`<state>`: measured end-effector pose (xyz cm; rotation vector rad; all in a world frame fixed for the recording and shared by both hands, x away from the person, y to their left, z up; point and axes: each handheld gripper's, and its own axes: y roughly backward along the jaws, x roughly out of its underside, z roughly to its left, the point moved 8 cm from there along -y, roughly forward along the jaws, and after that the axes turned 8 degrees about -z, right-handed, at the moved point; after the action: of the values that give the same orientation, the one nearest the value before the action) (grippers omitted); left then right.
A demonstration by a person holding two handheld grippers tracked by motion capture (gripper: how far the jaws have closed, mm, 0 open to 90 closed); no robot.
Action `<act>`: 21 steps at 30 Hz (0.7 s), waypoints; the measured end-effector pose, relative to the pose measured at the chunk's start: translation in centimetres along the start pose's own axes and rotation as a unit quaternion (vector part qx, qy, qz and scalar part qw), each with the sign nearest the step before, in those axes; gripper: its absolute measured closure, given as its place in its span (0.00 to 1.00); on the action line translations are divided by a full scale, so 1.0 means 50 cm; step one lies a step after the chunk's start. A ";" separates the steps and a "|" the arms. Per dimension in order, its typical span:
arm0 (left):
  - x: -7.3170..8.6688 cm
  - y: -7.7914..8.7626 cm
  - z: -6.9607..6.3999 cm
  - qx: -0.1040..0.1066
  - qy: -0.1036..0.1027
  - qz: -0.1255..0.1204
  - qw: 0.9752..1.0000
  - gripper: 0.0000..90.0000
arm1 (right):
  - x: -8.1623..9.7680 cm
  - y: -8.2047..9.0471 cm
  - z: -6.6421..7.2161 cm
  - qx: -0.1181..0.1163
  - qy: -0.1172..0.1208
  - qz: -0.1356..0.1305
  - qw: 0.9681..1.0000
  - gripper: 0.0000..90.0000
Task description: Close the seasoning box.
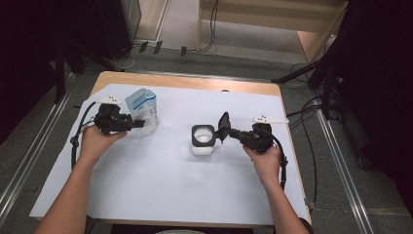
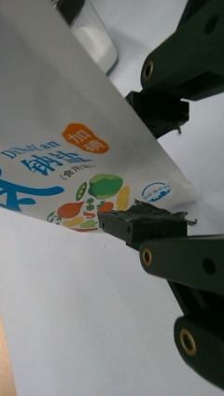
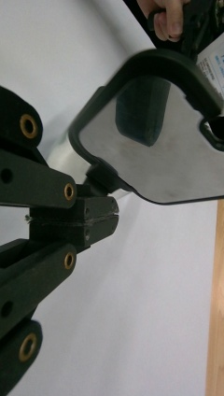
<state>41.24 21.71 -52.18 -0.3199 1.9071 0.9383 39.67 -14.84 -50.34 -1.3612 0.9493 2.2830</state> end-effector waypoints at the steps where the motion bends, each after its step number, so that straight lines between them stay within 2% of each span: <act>1: 0.002 0.002 -0.001 0.001 -0.003 0.002 1.000 0.59 | -0.005 -0.002 -0.001 -0.001 0.001 -0.001 1.000 1.00; 4: 0.007 0.005 -0.004 0.002 -0.011 0.009 1.000 0.54 | -0.020 -0.005 -0.005 -0.002 0.002 -0.004 1.000 1.00; 10: 0.021 0.013 -0.011 0.003 -0.005 0.030 1.000 0.49 | -0.045 -0.011 -0.005 -0.010 -0.003 -0.007 1.000 1.00; 16: 0.033 0.033 -0.028 0.010 -0.002 0.026 1.000 0.48 | -0.052 -0.027 -0.001 -0.018 -0.007 0.001 1.000 1.00; 19: 0.037 0.041 -0.033 0.003 -0.009 0.021 1.000 0.48 | -0.050 -0.036 0.003 -0.022 -0.008 0.007 1.000 1.00; 21: 0.039 0.047 -0.036 0.010 -0.005 0.018 1.000 0.47 | -0.050 -0.040 0.008 -0.023 -0.006 0.008 1.000 1.00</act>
<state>37.75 22.29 -52.28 -0.2699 1.9173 0.9429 41.82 -12.94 -48.81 -1.3603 0.9139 2.3362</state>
